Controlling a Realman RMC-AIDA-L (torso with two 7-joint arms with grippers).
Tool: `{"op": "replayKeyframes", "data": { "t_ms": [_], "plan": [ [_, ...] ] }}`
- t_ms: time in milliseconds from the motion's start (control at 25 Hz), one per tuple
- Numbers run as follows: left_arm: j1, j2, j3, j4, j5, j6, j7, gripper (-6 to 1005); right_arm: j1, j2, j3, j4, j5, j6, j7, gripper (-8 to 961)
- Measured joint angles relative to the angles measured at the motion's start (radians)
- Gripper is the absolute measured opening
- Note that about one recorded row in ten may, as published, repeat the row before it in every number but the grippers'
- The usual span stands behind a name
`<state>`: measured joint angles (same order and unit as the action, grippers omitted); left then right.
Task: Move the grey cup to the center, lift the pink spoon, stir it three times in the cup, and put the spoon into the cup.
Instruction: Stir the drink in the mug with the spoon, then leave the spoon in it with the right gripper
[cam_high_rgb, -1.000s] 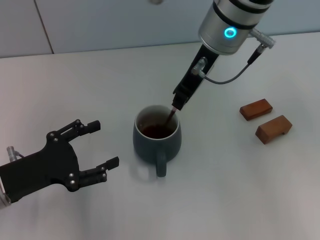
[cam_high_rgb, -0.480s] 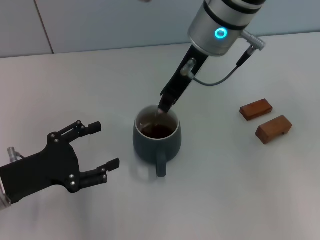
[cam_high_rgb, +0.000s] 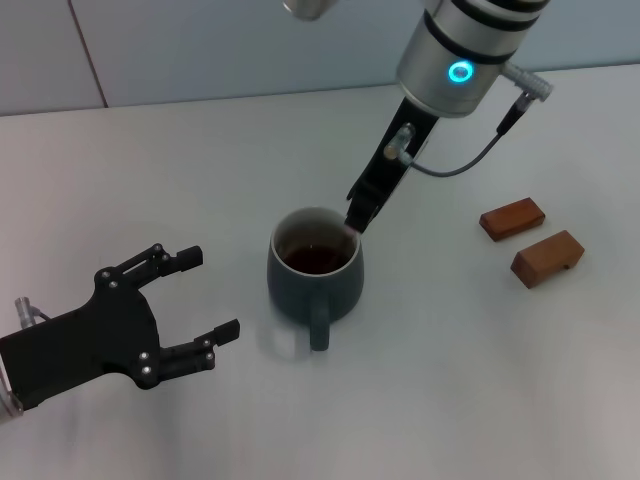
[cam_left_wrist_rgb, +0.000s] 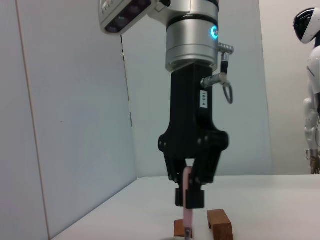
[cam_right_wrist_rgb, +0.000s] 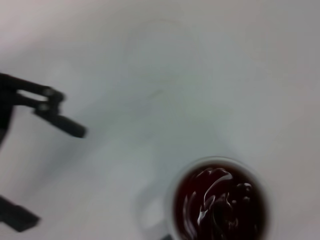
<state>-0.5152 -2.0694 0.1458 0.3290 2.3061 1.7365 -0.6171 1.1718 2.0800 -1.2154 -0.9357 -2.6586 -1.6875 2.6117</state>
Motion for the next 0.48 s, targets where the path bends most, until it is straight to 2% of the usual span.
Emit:
{"op": "replayKeyframes", "data": {
  "t_ms": [120,480],
  "plan": [
    [0.0,0.0,0.0,-0.001,-0.001,0.0,0.0,863,0.001,0.001,-0.007,0.0,0.054,0.003,-0.009,263],
    [0.0,0.0,0.0,-0.002,-0.001,0.0,0.001,863,0.002,0.0,-0.01,0.003,0.017,0.076,-0.006,272]
  ]
}}
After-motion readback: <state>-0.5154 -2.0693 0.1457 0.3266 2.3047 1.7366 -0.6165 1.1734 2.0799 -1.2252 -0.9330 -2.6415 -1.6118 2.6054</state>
